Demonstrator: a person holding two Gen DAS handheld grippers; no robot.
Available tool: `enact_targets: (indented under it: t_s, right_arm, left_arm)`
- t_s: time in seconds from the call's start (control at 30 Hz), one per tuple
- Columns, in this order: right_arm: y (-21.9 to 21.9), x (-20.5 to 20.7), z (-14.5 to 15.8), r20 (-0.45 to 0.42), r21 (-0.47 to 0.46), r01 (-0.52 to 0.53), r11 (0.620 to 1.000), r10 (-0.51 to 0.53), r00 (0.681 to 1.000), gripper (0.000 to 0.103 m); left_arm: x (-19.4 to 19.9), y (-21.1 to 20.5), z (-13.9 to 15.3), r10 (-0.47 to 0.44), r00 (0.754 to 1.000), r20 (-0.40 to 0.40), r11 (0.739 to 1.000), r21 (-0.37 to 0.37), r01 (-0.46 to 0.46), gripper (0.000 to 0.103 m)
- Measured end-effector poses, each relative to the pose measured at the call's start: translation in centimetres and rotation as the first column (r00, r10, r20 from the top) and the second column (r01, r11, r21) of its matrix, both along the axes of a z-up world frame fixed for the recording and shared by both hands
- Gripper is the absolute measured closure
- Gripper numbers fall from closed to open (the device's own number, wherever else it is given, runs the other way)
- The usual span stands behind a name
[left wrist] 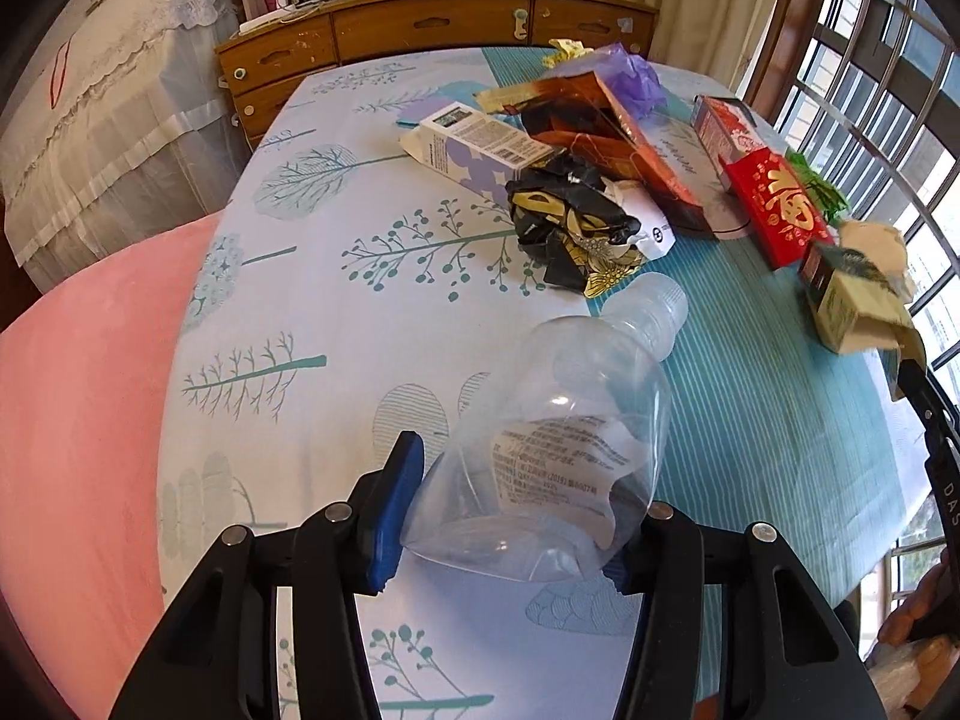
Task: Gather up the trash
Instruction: 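Carry the bottle and snack box down over the trash bin with both tools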
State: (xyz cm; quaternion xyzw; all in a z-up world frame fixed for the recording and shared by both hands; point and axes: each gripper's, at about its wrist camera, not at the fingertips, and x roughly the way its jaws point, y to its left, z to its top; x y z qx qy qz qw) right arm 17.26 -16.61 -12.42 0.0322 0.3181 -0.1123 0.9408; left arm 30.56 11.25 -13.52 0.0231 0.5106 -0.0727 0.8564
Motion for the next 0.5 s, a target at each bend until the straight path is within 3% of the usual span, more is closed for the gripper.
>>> enact_targets:
  t_s: [0.2, 0.5]
  right_arm:
    - [-0.5, -2.6, 2.3, 0.012, 0.090, -0.084, 0.992, 0.083, 0.996, 0.103]
    - [-0.1, -7.6, 5.8, 0.041, 0.156, -0.186, 0.970, 0.182, 0.983, 0.103]
  left_arm:
    - [-2.9, 0.2, 2.3, -0.001, 0.999, 0.033, 0.999, -0.034, 0.002, 0.052]
    - [-9.1, -1.4, 5.7, -0.027, 0.997, 0.078, 0.998, -0.058, 0.032, 0.052]
